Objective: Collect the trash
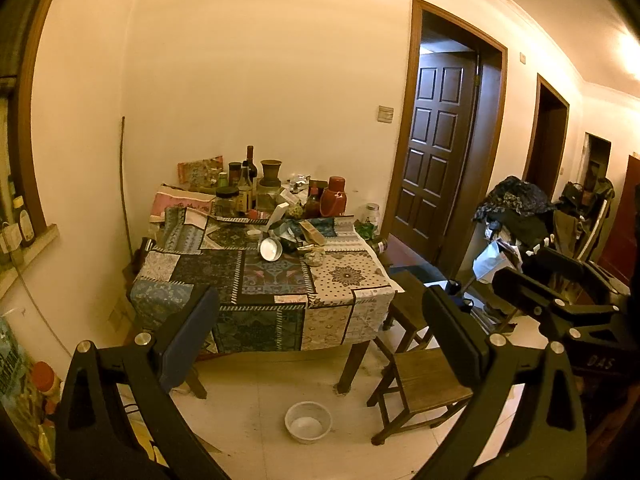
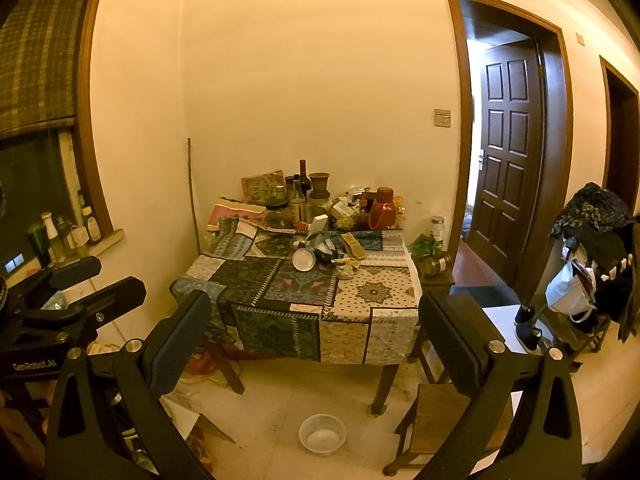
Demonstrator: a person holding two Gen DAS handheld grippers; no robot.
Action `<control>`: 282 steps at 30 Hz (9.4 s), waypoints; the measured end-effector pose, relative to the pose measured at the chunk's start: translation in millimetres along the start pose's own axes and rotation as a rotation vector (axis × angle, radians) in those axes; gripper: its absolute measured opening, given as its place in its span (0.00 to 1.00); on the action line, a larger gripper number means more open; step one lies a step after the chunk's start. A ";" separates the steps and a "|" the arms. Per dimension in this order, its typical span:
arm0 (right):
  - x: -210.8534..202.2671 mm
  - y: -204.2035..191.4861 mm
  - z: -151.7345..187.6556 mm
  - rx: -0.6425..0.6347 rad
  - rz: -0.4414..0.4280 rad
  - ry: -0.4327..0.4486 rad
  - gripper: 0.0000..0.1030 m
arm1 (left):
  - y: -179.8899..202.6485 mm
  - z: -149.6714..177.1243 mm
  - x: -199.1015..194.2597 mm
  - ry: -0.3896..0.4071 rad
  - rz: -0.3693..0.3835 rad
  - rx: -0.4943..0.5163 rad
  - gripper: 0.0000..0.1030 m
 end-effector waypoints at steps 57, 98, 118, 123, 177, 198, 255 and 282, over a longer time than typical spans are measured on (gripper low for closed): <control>39.4 -21.0 20.9 0.040 0.035 -0.097 1.00 | -30.3 24.8 31.4 -0.094 -0.001 -0.048 0.99; 257.2 109.3 -80.5 0.003 0.005 -0.105 1.00 | -40.6 -119.2 308.3 -0.058 -0.205 -0.088 0.99; 466.6 92.4 -22.1 0.082 0.052 -0.496 0.99 | -166.7 -70.0 531.1 -0.397 -0.091 -0.082 0.86; 519.1 86.5 14.1 0.142 0.052 -0.612 0.97 | -187.6 -27.1 590.9 -0.536 -0.044 -0.106 0.78; 402.7 150.4 -20.5 0.192 -0.104 -0.432 0.43 | -84.7 -74.4 435.9 -0.267 -0.174 -0.191 0.10; 249.5 78.5 -41.5 0.181 -0.039 -0.201 0.43 | -69.0 -64.5 269.5 -0.159 -0.013 -0.082 0.09; 421.2 64.6 369.6 0.254 -0.131 -0.793 0.50 | -76.9 412.4 506.4 -0.860 0.069 -0.177 0.34; 345.6 44.4 229.1 0.186 -0.077 -0.709 0.61 | -74.7 207.5 383.4 -0.598 0.050 -0.127 0.39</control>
Point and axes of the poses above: each gripper's, at about its wrist camera, not at the fingertips, and x roughly the way its jaws point, y to its right, z to its underside, the point moved 4 cm from there along x, roughly the way its jaws point, and after that the axes turned 1 degree about z, right-handed, at the moved point
